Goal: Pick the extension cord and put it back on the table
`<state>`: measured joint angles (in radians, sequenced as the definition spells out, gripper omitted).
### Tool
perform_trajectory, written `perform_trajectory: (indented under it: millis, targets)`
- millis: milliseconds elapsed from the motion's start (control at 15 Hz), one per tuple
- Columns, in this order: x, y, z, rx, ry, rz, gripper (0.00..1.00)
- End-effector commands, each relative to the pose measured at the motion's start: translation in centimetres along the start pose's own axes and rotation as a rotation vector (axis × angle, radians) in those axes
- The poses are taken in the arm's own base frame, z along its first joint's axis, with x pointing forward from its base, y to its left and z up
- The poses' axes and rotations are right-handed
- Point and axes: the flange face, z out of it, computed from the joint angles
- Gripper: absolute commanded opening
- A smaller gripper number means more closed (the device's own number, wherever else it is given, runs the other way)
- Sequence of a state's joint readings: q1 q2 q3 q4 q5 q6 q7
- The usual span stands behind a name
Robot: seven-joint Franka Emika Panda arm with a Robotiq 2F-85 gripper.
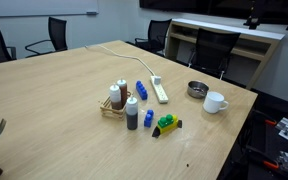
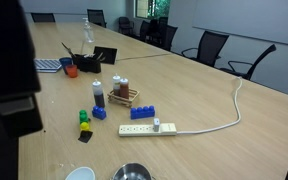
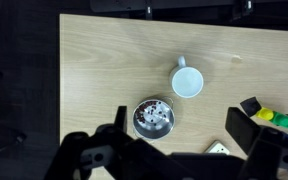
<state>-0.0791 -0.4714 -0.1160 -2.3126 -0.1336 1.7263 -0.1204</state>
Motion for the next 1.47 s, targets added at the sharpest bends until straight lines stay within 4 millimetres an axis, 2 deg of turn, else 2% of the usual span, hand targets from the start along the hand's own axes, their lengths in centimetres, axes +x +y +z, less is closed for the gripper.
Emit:
perform_trajectory:
  millis: [0, 200, 400, 467, 533, 600, 1000, 1133, 1400]
  targets:
    - [3.5, -0.8, 0.5, -0.002, -0.049, -0.194, 1.0]
    - [7.9, -1.7, 1.0, -0.006, -0.047, -0.333, 1.0]
    - [12.8, -2.2, 0.8, -0.036, 0.029, -0.341, 1.0]
    - [10.9, -2.3, 1.4, -0.037, 0.009, -0.328, 1.0]
    - [11.8, -2.4, 1.6, -0.041, 0.009, -0.329, 1.0]
    - [11.9, -2.4, 2.0, -0.04, 0.0, -0.329, 1.0]
    - [11.5, -2.3, 1.5, -0.049, 0.02, -0.317, 1.0]
    - [12.5, -2.6, 1.6, -0.053, 0.042, -0.32, 1.0]
    - [17.3, -3.4, 2.7, -0.077, 0.122, -0.372, 1.0]
